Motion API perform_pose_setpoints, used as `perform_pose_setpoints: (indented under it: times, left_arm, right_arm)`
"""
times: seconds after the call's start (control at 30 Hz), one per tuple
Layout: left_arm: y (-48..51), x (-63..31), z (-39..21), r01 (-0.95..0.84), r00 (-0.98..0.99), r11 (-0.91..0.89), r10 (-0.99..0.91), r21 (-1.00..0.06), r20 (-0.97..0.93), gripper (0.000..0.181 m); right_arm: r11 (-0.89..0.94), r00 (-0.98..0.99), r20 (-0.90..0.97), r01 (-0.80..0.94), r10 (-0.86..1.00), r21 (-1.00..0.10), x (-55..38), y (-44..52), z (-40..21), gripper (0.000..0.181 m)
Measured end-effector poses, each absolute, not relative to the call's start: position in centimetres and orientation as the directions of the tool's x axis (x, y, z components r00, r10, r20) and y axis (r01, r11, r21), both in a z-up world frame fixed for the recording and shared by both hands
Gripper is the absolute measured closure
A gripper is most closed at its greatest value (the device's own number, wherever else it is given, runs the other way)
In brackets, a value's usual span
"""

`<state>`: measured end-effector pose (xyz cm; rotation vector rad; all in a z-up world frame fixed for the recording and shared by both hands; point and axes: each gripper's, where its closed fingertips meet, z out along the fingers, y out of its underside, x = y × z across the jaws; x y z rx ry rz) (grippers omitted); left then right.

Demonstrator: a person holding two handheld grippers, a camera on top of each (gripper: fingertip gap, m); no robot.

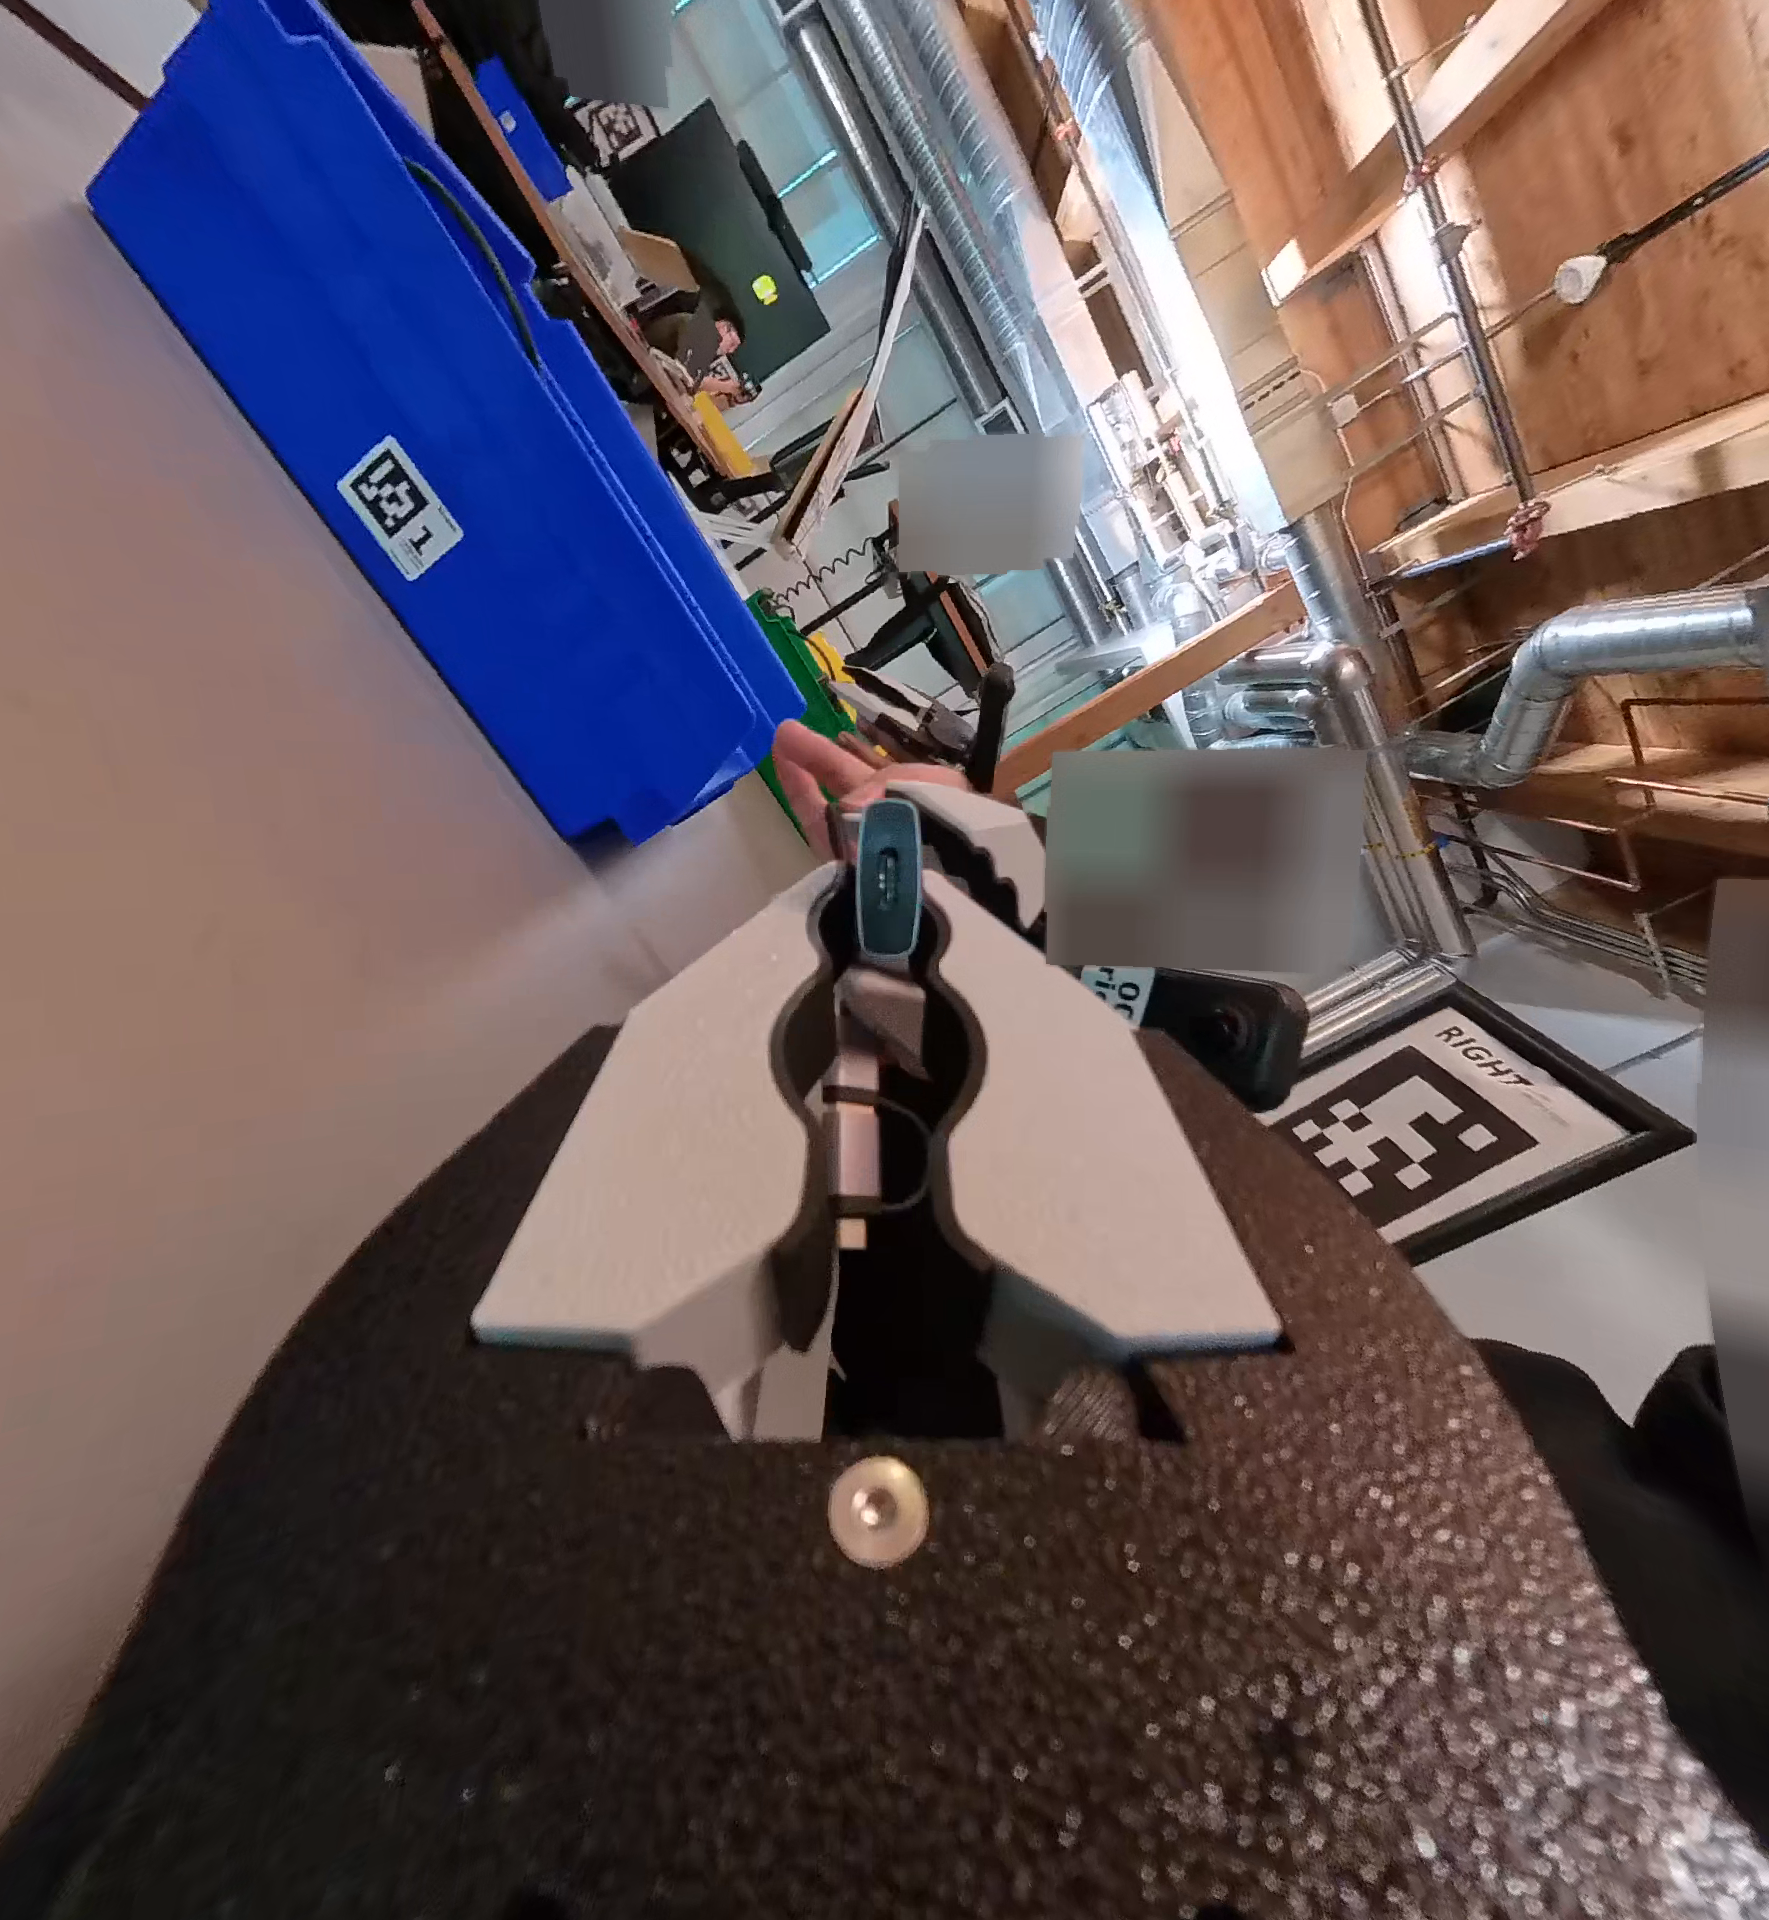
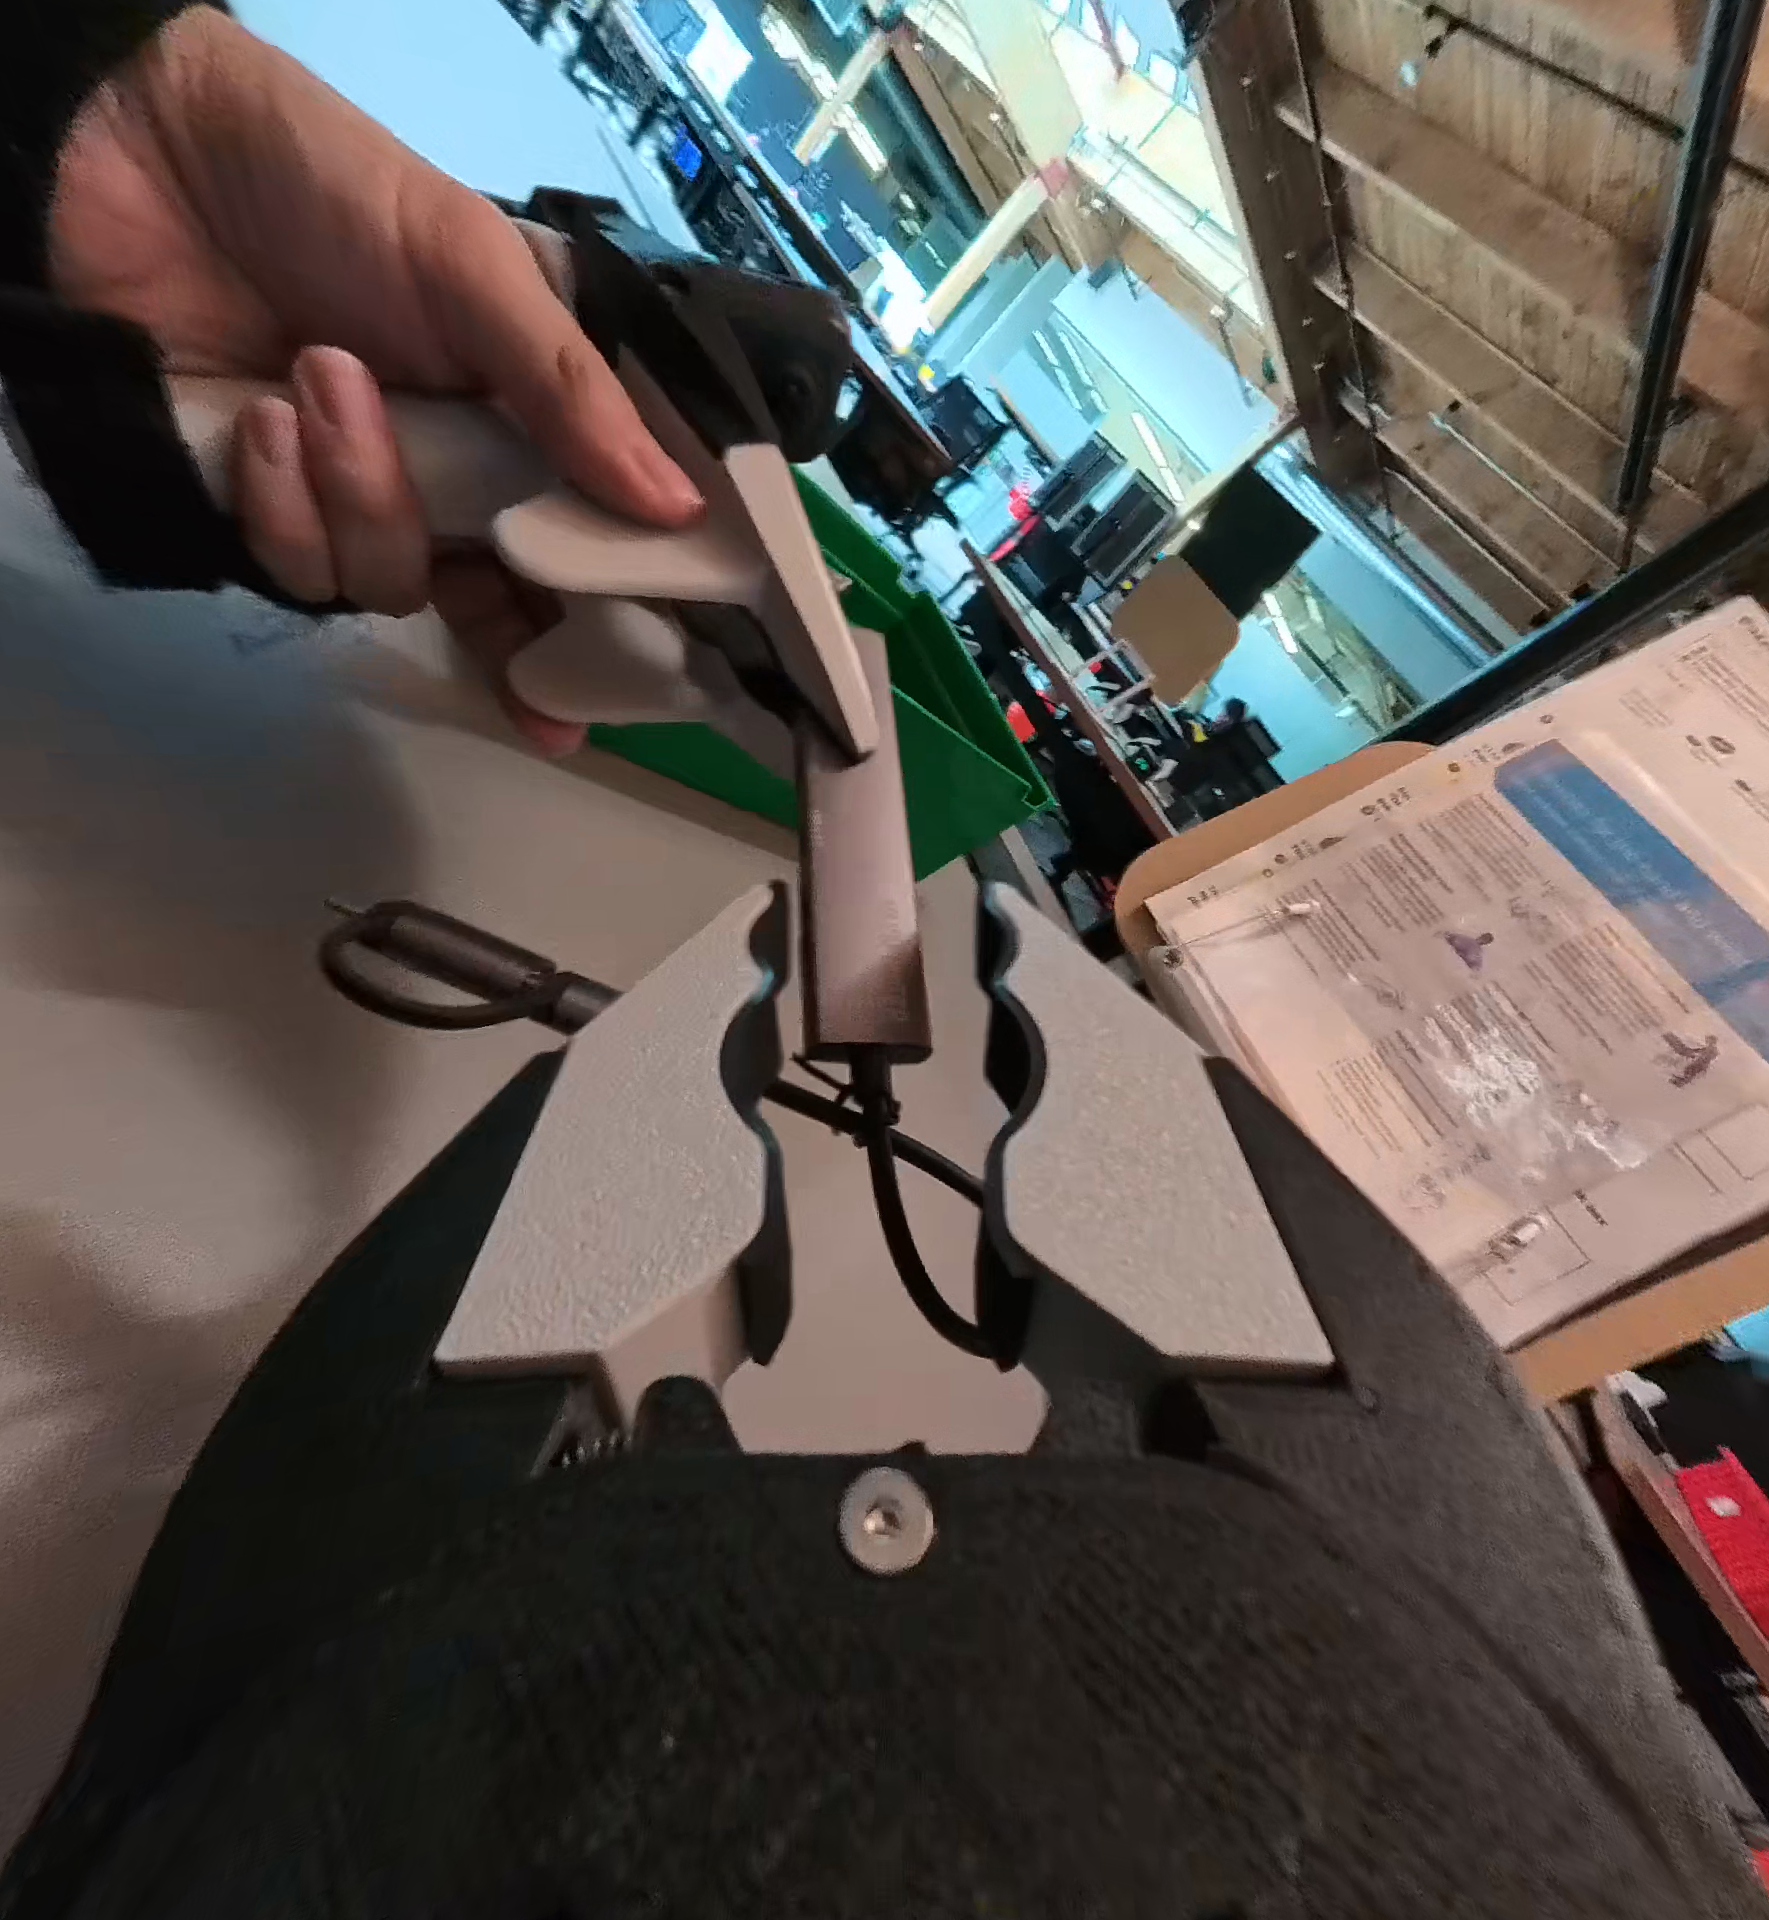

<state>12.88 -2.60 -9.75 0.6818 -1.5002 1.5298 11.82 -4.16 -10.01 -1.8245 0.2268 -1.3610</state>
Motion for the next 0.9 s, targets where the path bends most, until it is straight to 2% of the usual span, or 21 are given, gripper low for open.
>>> perform_pose_setpoints:
  times: [0.1,0.37,0.5,0.63,0.73,0.77,0.8,0.83,0.9]
  left_arm:
    - [-2.6,12.6,-9.4,-0.870,-0.448,0.104,0.242,-0.482,0.860,0.174]
    - [-2.2,11.3,-8.6,-0.859,-0.424,0.166,0.299,-0.484,0.855,0.172]
    - [-2.1,11.1,-8.4,-0.855,-0.421,0.177,0.311,-0.487,0.852,0.171]
    - [-2.0,11.3,-8.6,-0.853,-0.427,0.177,0.305,-0.491,0.851,0.171]
    - [-2.0,11.3,-8.9,-0.852,-0.421,0.188,0.306,-0.488,0.854,0.172]
    - [-2.1,11.2,-9.0,-0.849,-0.424,0.194,0.304,-0.491,0.853,0.173]
    - [-2.1,11.1,-9.0,-0.848,-0.422,0.197,0.311,-0.492,0.852,0.175]
    - [-2.0,10.9,-8.8,-0.850,-0.405,0.207,0.332,-0.484,0.852,0.175]
    - [-2.1,10.6,-8.8,-0.847,-0.403,0.215,0.336,-0.486,0.851,0.175]
  right_arm:
    - [-0.627,0.404,0.712,0.342,-0.574,-0.700,11.5,-4.2,-9.7,0.152]
    - [-0.418,0.571,0.573,0.392,-0.588,-0.819,9.7,-3.5,-9.3,0.161]
    - [-0.396,0.561,0.582,0.428,-0.588,-0.812,9.5,-3.3,-9.2,0.161]
    - [-0.451,0.485,0.658,0.483,-0.576,-0.751,9.6,-3.3,-9.0,0.160]
    - [-0.489,0.462,0.682,0.477,-0.567,-0.730,9.6,-3.7,-8.6,0.155]
    - [-0.509,0.436,0.693,0.472,-0.574,-0.719,9.7,-4.0,-8.2,0.146]
    - [-0.518,0.397,0.700,0.477,-0.594,-0.710,9.7,-4.3,-7.4,0.124]
    - [-0.518,0.398,0.703,0.482,-0.589,-0.707,9.5,-4.3,-7.0,0.123]
    - [-0.547,0.488,0.696,0.433,-0.527,-0.717,9.1,-3.7,-8.2,0.134]
